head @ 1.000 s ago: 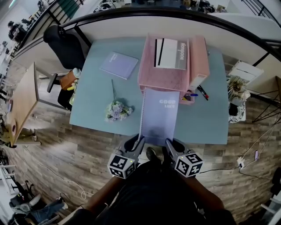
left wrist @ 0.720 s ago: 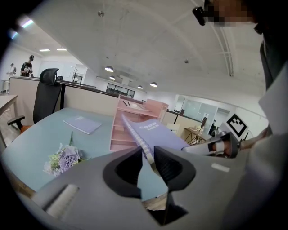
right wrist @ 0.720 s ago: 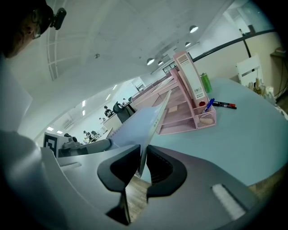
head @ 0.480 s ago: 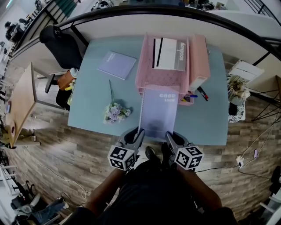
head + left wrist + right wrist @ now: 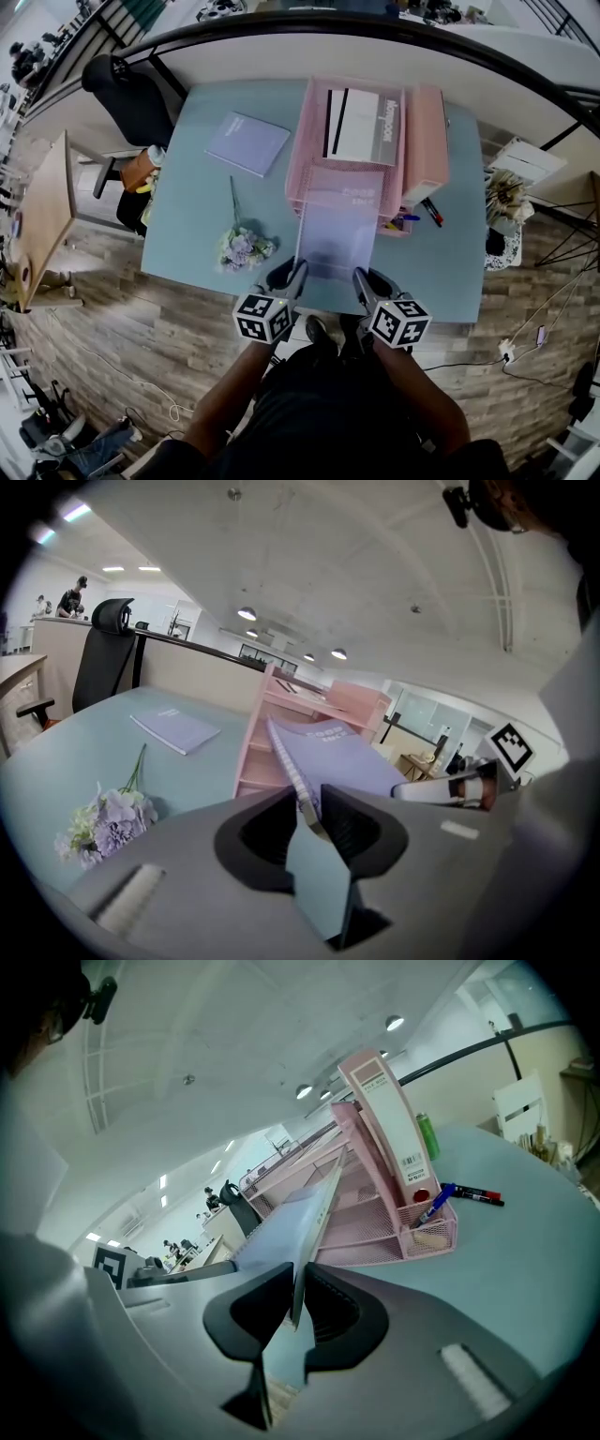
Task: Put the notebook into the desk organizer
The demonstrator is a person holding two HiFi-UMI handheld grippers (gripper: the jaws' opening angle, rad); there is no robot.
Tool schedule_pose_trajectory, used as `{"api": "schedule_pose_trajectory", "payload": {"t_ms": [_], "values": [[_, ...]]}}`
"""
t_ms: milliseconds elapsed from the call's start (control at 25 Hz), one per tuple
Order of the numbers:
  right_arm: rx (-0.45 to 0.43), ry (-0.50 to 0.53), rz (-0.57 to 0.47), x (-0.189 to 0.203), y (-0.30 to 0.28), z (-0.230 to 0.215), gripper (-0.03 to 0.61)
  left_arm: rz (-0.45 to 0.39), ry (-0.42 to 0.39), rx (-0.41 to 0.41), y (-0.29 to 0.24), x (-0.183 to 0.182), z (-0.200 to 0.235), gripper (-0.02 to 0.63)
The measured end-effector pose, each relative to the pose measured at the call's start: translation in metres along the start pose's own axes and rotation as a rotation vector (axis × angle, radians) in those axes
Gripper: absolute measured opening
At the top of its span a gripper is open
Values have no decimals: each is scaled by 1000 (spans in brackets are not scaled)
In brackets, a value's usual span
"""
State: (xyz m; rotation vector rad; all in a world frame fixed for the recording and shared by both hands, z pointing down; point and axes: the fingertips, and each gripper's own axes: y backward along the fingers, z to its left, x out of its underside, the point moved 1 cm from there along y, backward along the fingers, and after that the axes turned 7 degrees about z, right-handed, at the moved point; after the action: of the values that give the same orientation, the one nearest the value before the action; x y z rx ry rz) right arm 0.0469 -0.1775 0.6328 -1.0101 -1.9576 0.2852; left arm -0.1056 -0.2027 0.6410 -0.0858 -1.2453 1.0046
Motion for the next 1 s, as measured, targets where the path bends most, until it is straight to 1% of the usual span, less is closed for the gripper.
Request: {"api": "schedule_pose_trajectory", "payload": {"t_ms": [360, 640, 880, 1000], "values": [[-8, -58, -16, -30, -21, -19, 40, 4, 33, -24, -32, -19, 17, 146], [-18, -148, -41, -52, -36, -34, 35, 5, 81, -25, -55, -33, 30, 146], [-23, -238, -84, -69, -47, -45, 34, -14, 104, -29, -70, -48, 38, 152], [-44, -314, -91, -73, -53, -48, 32, -32, 111, -38, -74, -56, 41, 158]]}}
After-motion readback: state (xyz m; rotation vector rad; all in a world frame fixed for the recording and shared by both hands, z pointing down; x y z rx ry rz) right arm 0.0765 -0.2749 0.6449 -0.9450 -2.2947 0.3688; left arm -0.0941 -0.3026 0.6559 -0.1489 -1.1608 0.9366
